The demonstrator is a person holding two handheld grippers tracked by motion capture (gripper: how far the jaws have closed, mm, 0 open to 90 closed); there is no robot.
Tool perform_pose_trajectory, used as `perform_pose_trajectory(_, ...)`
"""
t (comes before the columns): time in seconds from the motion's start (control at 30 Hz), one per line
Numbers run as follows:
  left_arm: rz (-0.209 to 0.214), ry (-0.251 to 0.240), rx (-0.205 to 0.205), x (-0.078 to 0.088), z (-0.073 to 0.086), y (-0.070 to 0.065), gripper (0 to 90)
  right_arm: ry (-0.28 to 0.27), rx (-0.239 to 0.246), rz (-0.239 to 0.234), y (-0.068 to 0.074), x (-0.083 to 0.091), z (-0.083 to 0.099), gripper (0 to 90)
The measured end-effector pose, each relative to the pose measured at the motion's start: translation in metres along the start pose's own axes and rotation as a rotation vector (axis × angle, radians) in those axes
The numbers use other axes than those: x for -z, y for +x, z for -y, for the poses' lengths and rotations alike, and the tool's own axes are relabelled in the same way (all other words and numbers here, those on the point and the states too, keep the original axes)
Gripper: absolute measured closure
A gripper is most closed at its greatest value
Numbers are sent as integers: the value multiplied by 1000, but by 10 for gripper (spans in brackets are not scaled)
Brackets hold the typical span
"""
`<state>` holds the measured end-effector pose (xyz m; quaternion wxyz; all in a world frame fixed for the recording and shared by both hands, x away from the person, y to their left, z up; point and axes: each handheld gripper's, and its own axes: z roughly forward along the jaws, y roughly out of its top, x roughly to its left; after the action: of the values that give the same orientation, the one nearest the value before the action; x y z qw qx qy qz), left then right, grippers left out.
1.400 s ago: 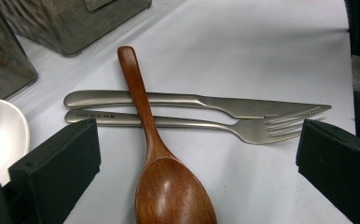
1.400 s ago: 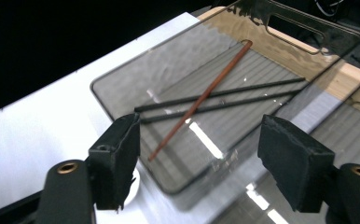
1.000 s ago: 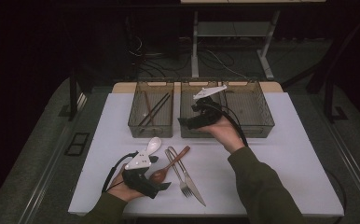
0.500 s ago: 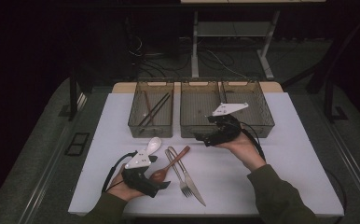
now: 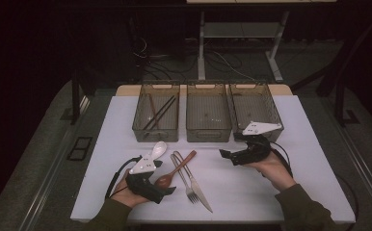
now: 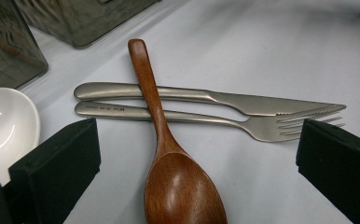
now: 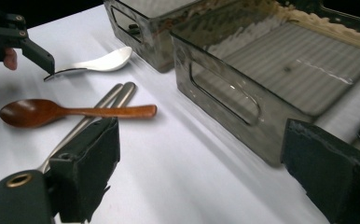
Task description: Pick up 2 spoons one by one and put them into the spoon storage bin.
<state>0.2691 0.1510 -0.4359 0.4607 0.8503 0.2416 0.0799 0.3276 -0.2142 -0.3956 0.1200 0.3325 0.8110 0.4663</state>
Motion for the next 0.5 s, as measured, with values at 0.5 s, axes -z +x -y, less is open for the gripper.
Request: perform_pose_trajectory(0.5, -4, -9, 6, 2, 0, 2, 0, -14, -27, 39, 0, 41, 55, 123)
